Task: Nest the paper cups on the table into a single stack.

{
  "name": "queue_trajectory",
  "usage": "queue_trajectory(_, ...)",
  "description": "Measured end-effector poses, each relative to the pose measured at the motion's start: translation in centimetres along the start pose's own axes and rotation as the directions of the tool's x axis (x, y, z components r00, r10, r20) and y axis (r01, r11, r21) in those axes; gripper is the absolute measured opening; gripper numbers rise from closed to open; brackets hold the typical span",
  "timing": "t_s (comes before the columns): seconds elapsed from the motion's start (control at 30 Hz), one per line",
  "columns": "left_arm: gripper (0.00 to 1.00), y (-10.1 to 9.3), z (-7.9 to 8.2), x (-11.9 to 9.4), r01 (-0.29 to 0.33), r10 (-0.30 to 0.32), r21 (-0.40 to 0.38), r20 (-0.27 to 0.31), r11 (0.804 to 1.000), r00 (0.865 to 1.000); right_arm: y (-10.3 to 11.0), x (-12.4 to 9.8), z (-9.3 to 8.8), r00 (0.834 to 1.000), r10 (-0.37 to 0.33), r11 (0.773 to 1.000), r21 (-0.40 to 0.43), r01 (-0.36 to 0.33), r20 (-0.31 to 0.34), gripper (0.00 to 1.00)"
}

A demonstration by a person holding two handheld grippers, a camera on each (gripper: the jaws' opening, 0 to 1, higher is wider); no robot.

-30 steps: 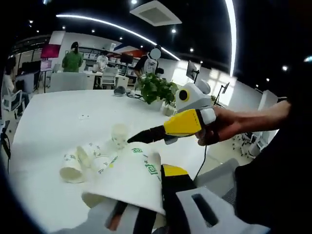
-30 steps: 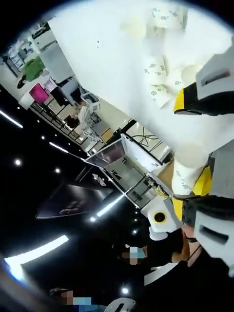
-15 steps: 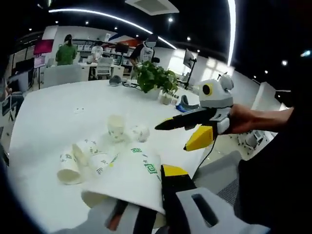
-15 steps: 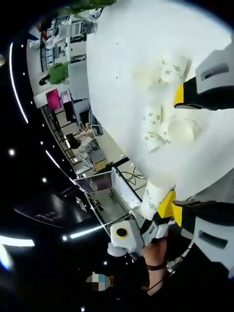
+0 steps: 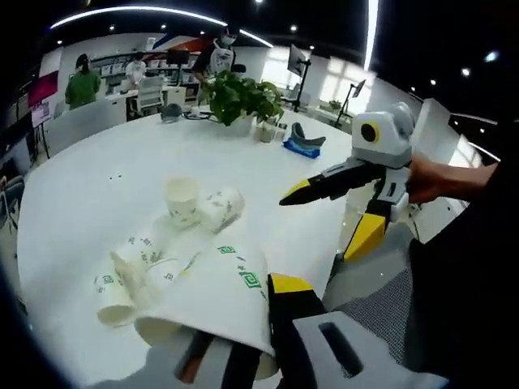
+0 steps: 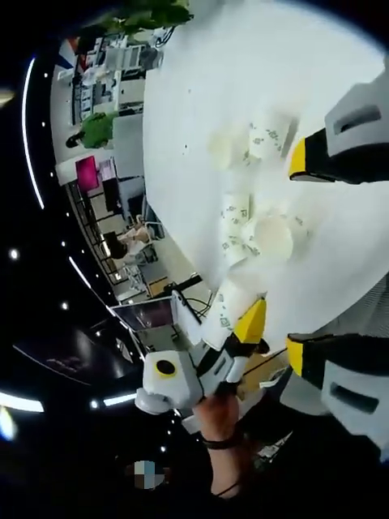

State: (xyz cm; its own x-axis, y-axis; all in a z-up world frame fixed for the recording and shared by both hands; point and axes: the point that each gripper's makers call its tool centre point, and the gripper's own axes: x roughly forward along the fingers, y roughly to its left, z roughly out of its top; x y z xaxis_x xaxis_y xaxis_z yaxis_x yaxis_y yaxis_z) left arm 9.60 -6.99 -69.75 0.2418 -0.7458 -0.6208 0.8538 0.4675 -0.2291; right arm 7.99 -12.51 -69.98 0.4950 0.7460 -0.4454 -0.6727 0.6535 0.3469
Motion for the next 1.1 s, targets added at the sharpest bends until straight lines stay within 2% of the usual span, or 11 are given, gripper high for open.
queue_trajectory(0.1,0.00,0.8,-0.8,0.5,-0.014,0.016,0.038,-0.051,0.999,0.999,-0.2,-0.1,-0.4,1.000,-0.013,1.000,-0.014,0.013,-0.015,0.77)
queue_trajectory(0.37,0.00,2.6,-2.4,2.4,-0.012,0.027,0.106,-0.141,0.994,0.990,-0.2,0.1,-1.2,0.999,-0.022,0.999,-0.038,0.020,-0.039,0.78)
queue_trajectory(0.53,0.00,2.8,-2.4,2.8,0.002,0.026,0.146,-0.190,0.989,0.981,-0.1,0.1,-1.6,0.998,-0.025,0.999,-0.042,0.023,-0.052,0.78)
queue_trajectory(0.7,0.00,2.2,-3.0,3.5,0.042,0.013,0.197,-0.268,0.979,0.963,0.2,0.1,-2.0,0.998,-0.022,0.998,-0.056,0.019,-0.065,0.78)
queue_trajectory(0.87,0.00,2.6,-3.8,4.3,0.054,0.027,0.236,-0.326,0.970,0.945,0.4,0.1,-2.6,0.996,-0.033,0.997,-0.071,0.027,-0.086,0.78)
queue_trajectory(0.93,0.00,3.3,-4.2,4.6,0.057,0.049,0.272,-0.366,0.961,0.929,0.4,0.2,-2.6,0.996,-0.032,0.997,-0.073,0.026,-0.088,0.78)
queue_trajectory(1.1,0.00,3.1,-3.5,5.1,0.073,0.049,0.291,-0.389,0.954,0.920,0.2,0.4,-3.0,0.994,-0.032,0.997,-0.076,0.024,-0.105,0.78)
